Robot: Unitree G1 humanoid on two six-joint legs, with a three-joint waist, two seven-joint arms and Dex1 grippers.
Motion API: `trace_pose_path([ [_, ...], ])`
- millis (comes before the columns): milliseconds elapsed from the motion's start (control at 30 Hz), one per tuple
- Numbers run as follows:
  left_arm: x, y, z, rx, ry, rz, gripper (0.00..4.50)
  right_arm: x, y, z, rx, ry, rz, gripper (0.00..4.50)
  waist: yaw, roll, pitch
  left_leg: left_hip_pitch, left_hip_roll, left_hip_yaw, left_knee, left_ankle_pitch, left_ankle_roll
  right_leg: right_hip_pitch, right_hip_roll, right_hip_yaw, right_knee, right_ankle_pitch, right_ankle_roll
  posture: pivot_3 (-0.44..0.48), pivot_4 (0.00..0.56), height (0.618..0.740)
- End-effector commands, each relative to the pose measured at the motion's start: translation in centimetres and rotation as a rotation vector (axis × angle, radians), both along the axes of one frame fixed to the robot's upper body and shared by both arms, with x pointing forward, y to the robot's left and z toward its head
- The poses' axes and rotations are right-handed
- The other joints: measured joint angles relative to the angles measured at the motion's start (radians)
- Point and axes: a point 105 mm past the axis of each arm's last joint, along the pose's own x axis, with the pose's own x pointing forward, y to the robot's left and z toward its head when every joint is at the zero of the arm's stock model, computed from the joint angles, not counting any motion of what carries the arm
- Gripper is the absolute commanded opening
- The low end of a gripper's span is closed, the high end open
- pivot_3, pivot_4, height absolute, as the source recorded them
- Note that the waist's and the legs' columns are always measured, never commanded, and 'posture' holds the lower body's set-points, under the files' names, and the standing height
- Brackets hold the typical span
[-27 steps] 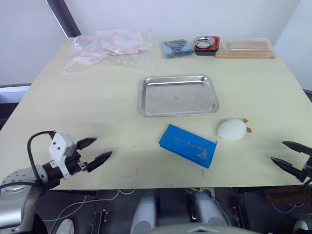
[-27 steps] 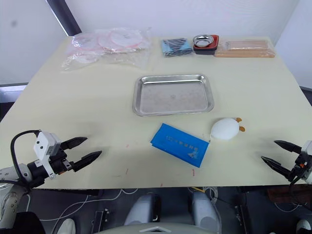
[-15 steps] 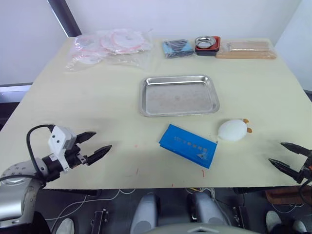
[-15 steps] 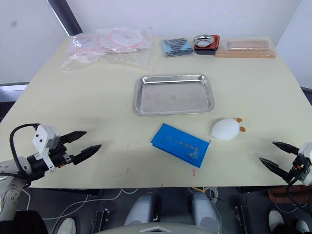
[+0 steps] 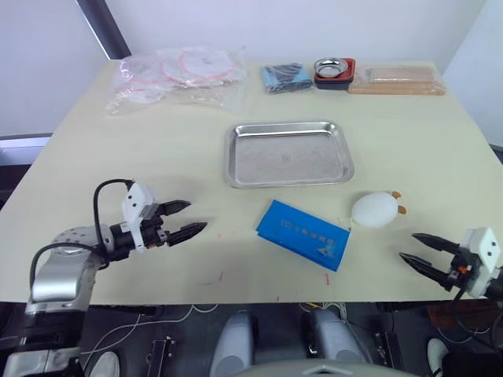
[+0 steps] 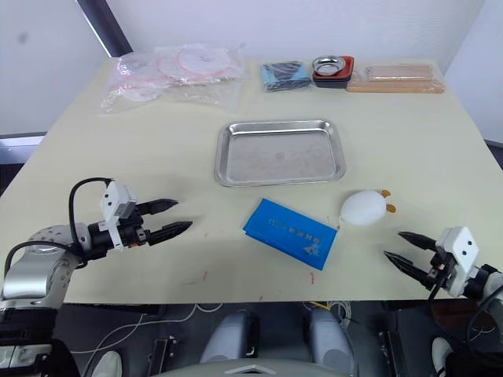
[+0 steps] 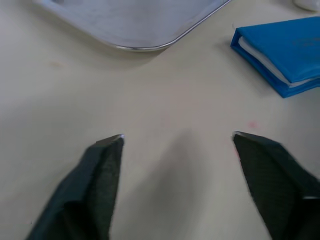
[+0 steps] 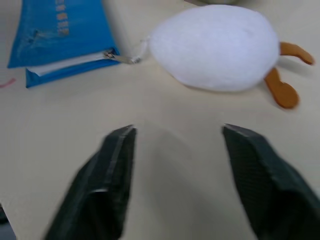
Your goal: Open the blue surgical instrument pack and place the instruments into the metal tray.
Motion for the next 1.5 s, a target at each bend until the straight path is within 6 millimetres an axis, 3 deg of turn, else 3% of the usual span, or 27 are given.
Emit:
trace_pose_path([
  [33,0.1,-1.3,0.5,0.005,-0.025,-0.096,1.83,0.1,1.3,0.2,-0.023,0.012,0.027,0.74,0.000,0.000,0.000,0.000,0.000,0.000,0.000,0.000,0.000,0.000,0.000,0.000,0.000,0.000,0.000,0.000,0.150,0.740],
  [100,0.5,-2.3,0.7,-0.015,-0.026,-0.144,1.24,0.7,2.2,0.3,-0.008,-0.002,0.026,0.10,0.000,0.000,0.000,0.000,0.000,0.000,0.000,0.000,0.000,0.000,0.000,0.000,0.000,0.000,0.000,0.000,0.150,0.740],
  [133,0.6,-2.8,0.7,-0.021,-0.025,-0.168,0.68,0.9,2.7,0.2,-0.009,-0.008,0.033,0.00,0.000,0.000,0.000,0.000,0.000,0.000,0.000,0.000,0.000,0.000,0.000,0.000,0.000,0.000,0.000,0.000,0.150,0.740],
  [200,0.9,-3.2,0.7,-0.025,-0.020,-0.192,0.17,1.0,3.3,0.1,-0.013,-0.011,0.046,0.00,0.000,0.000,0.000,0.000,0.000,0.000,0.001,0.000,0.000,0.000,0.000,0.000,0.001,0.000,0.000,0.000,0.150,0.740],
  [467,2.6,-6.0,0.3,-0.028,-0.023,-0.312,0.17,2.1,5.9,-0.4,-0.003,-0.006,0.083,0.00,0.001,0.000,0.000,-0.001,-0.001,-0.001,0.002,0.000,0.000,0.000,0.000,-0.001,0.001,0.000,0.000,0.000,0.150,0.740],
  [1033,3.0,-9.2,-0.2,-0.057,-0.027,-0.434,0.17,3.5,9.4,0.5,0.079,-0.019,0.140,0.00,0.000,0.000,0.000,-0.001,-0.001,-0.002,0.002,0.000,0.000,0.000,0.001,-0.001,0.002,0.000,0.000,0.000,0.150,0.740],
  [1233,2.9,-9.4,-0.6,-0.062,-0.028,-0.429,0.17,3.9,9.9,0.6,0.081,-0.024,0.155,0.00,-0.003,0.000,0.000,-0.001,-0.001,-0.002,0.002,0.000,0.000,0.000,0.001,-0.001,0.002,0.000,0.000,0.000,0.150,0.740],
  [1500,3.8,-6.9,-0.3,-0.036,-0.056,-0.332,0.17,4.1,9.7,0.2,0.071,-0.018,0.159,0.00,-0.004,0.000,0.000,-0.001,-0.001,-0.003,0.002,0.000,0.000,0.000,0.001,-0.001,0.002,0.000,0.000,0.000,0.150,0.740],
])
